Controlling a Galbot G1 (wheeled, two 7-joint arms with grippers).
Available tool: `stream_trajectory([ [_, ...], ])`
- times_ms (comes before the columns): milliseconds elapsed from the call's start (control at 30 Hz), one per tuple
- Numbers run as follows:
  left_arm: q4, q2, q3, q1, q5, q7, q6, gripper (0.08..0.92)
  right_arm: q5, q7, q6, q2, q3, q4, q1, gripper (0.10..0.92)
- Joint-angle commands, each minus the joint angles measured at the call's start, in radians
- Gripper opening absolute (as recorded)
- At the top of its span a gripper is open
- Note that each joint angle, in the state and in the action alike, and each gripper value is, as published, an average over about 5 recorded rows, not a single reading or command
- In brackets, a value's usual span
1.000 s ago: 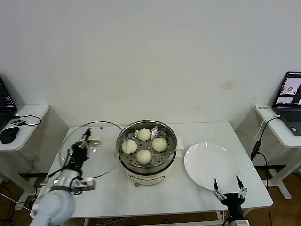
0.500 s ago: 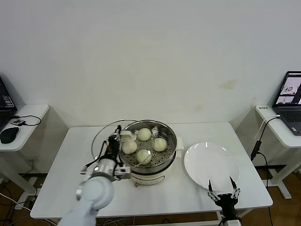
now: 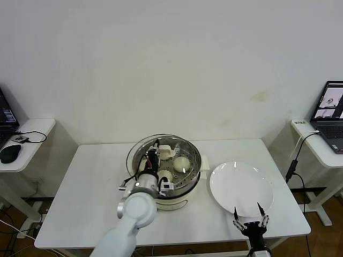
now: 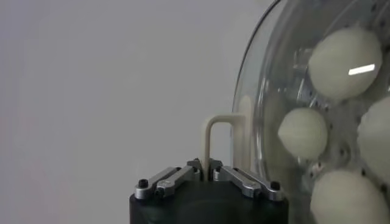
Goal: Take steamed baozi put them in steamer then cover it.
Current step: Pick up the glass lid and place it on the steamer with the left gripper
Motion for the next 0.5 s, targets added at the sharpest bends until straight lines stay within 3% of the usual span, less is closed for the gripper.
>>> stream_trajectory([
  [33, 0.073, -0.070, 0.033, -0.032, 0.058, 0.013, 0.007, 0.143, -0.011, 0.002, 0.000, 0.002, -0.009, -0.009, 0.002, 0.823],
  [500, 0.106, -0.088, 0.020, -0.019, 0.083, -0.007, -0.010, 0.143, -0.014, 0.001, 0.005, 0.001, -0.010, -0.010, -0.008, 0.823],
])
